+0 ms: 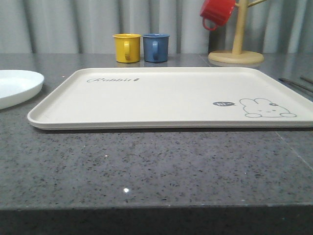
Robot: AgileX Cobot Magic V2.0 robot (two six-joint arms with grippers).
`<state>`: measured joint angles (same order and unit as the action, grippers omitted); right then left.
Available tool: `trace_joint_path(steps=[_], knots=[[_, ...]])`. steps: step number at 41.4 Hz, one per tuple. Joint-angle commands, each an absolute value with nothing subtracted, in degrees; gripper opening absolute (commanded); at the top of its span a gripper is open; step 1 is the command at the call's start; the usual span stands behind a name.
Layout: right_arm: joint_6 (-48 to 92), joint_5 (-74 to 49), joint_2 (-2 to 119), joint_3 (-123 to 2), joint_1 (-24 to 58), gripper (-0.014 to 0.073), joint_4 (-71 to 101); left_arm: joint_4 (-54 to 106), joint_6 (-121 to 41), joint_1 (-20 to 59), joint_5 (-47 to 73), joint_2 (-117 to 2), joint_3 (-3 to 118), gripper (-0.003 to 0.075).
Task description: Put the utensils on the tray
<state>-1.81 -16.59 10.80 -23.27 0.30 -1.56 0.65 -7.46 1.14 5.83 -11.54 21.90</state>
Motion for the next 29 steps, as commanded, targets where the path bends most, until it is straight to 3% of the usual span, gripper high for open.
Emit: trace_joint_path(steps=[1, 13, 15, 19, 25, 29], knots=[[-1.5, -15.8, 16.6, -28.7, 0.0, -0.0104, -1.7, -0.3, -6.8, 1.1, 5.7, -17.5, 26.5, -0.0019], [-1.5, -14.9, 22.2, -31.4, 0.0, -0.0090, -1.7, -0.3, -6.8, 1.1, 4.6, -22.7, 28.2, 0.0004], [-1.5, -15.0, 22.2, -31.4, 0.0, -0.0059, -1.7, -0.3, -6.8, 1.1, 4.6, -22.7, 28.2, 0.0062], [-1.5, -15.2, 22.2, -31.4, 0.0, 0.0069, -1.7, -0.3, -6.8, 1.1, 4.6, -22.7, 28.2, 0.0273], [-1.5, -15.2, 22.2, -31.4, 0.0, 0.0373, -1.7, -0.3, -6.8, 1.1, 4.5, -22.7, 28.2, 0.0588], [-1.5, -15.3, 22.2, -31.4, 0.0, 0.0529, -1.7, -0.3, -6.8, 1.1, 4.2, -22.7, 28.2, 0.0648]])
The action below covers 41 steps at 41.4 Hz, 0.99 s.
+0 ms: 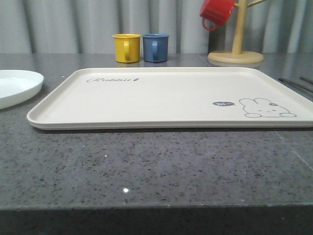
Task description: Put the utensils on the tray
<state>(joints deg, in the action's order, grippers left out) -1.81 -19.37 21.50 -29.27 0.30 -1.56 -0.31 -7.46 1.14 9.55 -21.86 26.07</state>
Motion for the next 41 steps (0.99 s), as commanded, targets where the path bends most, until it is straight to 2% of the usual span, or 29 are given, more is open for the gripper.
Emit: trace_joint_path(steps=[1, 3, 13, 19, 32, 37, 41], knots=[[-1.5, -15.3, 22.2, -31.4, 0.0, 0.0557, -1.7, -0.3, -6.8, 1.1, 4.2, -22.7, 28.2, 0.0645], [-1.5, -15.3, 22.2, -31.4, 0.0, 0.0584, -1.7, -0.3, -6.8, 1.1, 4.2, -22.7, 28.2, 0.0639], [-1.5, -15.3, 22.2, -31.4, 0.0, 0.0579, -1.7, 0.9, -6.8, 1.1, 4.1, -22.8, 28.2, 0.0639], [-1.5, -15.3, 22.2, -31.4, 0.0, 0.0579, -1.7, 1.6, -6.8, 1.6, 6.2, -27.5, 31.1, 0.0639], [-1.5, -15.4, 22.2, -31.4, 0.0, 0.0579, -1.7, 0.0, -7.3, 11.6, 27.7, -48.1, 48.7, 0.0636], [-1.5, -15.4, 22.2, -31.4, 0.0, 0.0579, -1.7, -0.3, -7.3, 15.0, 36.7, -56.2, 55.3, 0.0566], [-1.5, -15.4, 22.2, -31.4, 0.0, 0.0579, -1.7, -0.3, -7.3, 17.3, 43.3, -62.3, 59.5, 0.0458]])
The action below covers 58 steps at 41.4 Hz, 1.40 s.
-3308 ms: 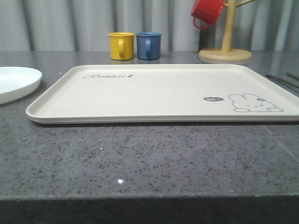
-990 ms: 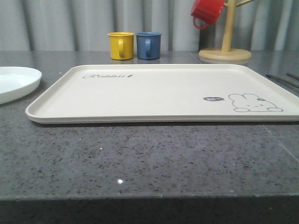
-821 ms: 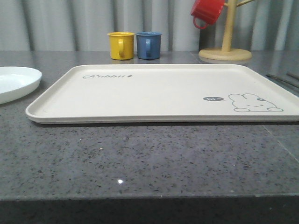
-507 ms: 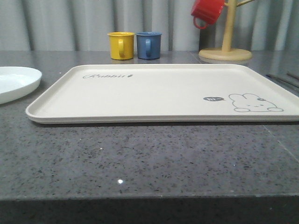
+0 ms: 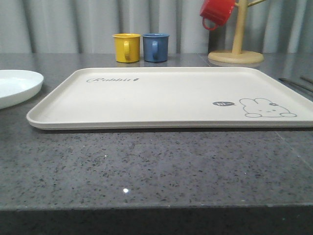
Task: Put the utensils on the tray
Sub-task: 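Grasp the rim of the white plate with the left gripper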
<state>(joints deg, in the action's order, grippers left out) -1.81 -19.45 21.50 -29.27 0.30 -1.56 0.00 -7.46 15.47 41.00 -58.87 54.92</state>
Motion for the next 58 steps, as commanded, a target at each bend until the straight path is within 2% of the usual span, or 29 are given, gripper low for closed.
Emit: trace_joint_path(steps=[1, 4, 12, 20, 36, 42, 50, 58], knots=[[-1.5, -15.4, 22.2, -31.4, 0.0, 0.0579, -1.7, -0.3, -7.3, 17.7, 44.6, -63.5, 60.6, 0.0437], [-1.5, -15.4, 22.2, -31.4, 0.0, 0.0579, -1.7, -0.3, -7.8, 18.4, 49.1, -67.6, 63.4, 0.0399], [-1.5, -15.4, 22.2, -31.4, 0.0, 0.0579, -1.7, -0.9, -9.8, 18.5, 59.0, -79.0, 69.9, 0.0399], [-1.5, -15.4, 22.2, -31.4, 0.0, 0.0579, -1.7, -1.9, -9.9, 18.5, 60.8, -86.4, 73.2, 0.0384], [-1.5, -15.7, 22.2, -31.2, 0.0, 0.0579, -1.7, -2.2, -10.2, 18.5, 60.9, -91.3, 73.3, 0.0147], [-1.5, -15.7, 22.2, -31.2, 0.0, 0.0579, -1.7, -4.1, -10.2, 18.5, 61.0, -91.3, 73.3, -0.0022], [-1.5, -15.7, 22.2, -31.2, 0.0, 0.0579, -1.7, -6.2, -10.2, 18.8, 62.2, -90.5, 74.9, -0.0019], [-1.5, -15.7, 22.2, -31.2, 0.0, 0.0579, -1.7, -7.9, -10.2, 23.3, 64.2, -88.4, 83.5, -0.0019]])
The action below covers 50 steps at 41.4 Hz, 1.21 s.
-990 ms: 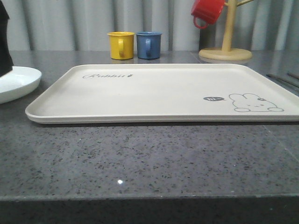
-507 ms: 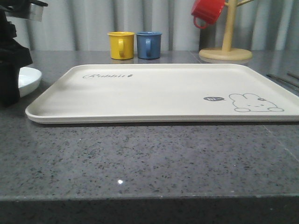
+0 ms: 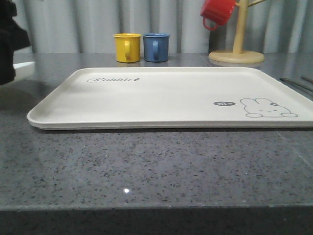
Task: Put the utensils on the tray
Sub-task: 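Grasp the rim of the white plate with the left gripper, then lift the plate onto the tray and release it with the left gripper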
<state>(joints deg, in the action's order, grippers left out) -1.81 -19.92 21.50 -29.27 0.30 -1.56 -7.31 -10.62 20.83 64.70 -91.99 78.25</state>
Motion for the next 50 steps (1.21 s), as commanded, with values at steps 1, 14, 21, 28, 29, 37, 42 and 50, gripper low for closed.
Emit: trace_joint_path(steps=[1, 14, 21, 28, 29, 37, 42, 50], knots=[[-1.5, -15.7, 22.2, -31.2, 0.0, 0.0579, -1.7, -8.2, -10.2, 24.1, 64.4, -88.4, 84.3, -0.0019], [-1.5, -15.7, 22.2, -31.2, 0.0, 0.0579, -1.7, -9.4, -10.3, 39.6, 64.0, -90.6, 95.8, -0.0019], [-1.5, -15.7, 22.2, -31.2, 0.0, 0.0579, -1.7, -8.7, -10.3, 45.2, 64.4, -94.6, 96.1, -0.0019], [-1.5, -15.7, 22.2, -31.2, 0.0, 0.0579, -1.7, -7.5, -10.3, 46.9, 64.5, -98.8, 96.1, -0.0019], [-1.5, -15.7, 22.2, -31.2, 0.0, 0.0579, -1.7, -6.8, -10.3, 46.9, 64.5, -99.3, 96.1, -0.0019], [-1.5, -15.7, 22.2, -31.2, 0.0, 0.0579, -1.7, -4.9, -10.3, 46.9, 64.6, -103.3, 96.1, -0.0018], [-1.5, -15.7, 22.2, -31.2, 0.0, 0.0579, -1.7, -4.9, -10.3, 46.9, 64.7, -105.0, 96.1, 0.0017], [-1.5, -15.7, 22.2, -31.2, 0.0, 0.0579, -1.7, -4.7, -10.3, 46.9, 67.0, -105.1, 96.2, 0.0312]])
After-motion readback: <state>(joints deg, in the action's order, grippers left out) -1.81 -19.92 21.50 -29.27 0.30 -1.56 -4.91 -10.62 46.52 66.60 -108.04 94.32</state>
